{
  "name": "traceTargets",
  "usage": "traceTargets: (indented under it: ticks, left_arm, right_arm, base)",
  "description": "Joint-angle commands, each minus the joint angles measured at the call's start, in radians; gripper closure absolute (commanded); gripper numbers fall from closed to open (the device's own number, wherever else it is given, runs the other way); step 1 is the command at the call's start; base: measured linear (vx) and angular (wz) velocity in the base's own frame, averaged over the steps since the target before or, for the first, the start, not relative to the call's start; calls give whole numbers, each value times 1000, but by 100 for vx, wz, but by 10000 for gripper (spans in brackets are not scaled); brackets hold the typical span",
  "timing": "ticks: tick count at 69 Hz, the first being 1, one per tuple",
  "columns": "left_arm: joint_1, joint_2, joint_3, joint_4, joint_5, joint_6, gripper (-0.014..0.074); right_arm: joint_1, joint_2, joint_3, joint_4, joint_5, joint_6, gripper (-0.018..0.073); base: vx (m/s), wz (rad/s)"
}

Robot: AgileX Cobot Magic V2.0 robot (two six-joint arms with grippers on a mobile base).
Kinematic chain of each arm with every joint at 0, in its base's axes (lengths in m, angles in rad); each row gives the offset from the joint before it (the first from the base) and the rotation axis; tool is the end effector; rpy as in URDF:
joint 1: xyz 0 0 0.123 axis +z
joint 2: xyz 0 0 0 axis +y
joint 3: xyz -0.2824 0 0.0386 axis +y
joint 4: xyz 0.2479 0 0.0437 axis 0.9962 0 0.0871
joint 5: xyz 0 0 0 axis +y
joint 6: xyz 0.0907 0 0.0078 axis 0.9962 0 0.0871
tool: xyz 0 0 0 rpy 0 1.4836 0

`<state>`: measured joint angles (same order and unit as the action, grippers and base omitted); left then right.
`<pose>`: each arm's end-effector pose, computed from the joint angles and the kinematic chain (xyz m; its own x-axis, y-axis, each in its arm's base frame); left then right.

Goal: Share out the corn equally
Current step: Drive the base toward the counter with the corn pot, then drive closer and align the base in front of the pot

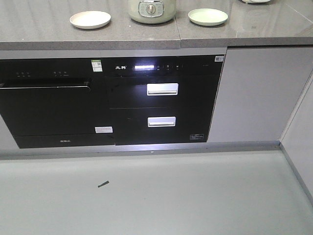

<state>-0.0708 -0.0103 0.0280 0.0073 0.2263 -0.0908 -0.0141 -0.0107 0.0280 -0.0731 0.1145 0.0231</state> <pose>0.0556 -0.0038 0.1837 -0.1610 -0.0724 -0.9843 0.0559 0.9950 -0.0823 0.0567 -0.0016 0.1938 -0.0453 -0.0489 -0.9978 0.0202 0.9986 -0.0498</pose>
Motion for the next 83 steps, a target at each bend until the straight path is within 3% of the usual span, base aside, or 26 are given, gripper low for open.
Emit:
traceTargets:
  ticks: [1, 83]
  left_arm:
    - [0, -16, -1, -2, -76, -8, 605]
    - [0, -16, -1, -2, -76, -8, 605]
  right_arm:
    - [-5, -12, 5, -5, -74, -2, 567]
    - [-5, -12, 5, -5, -74, -2, 567]
  base:
    - [10, -2]
    - [13, 0]
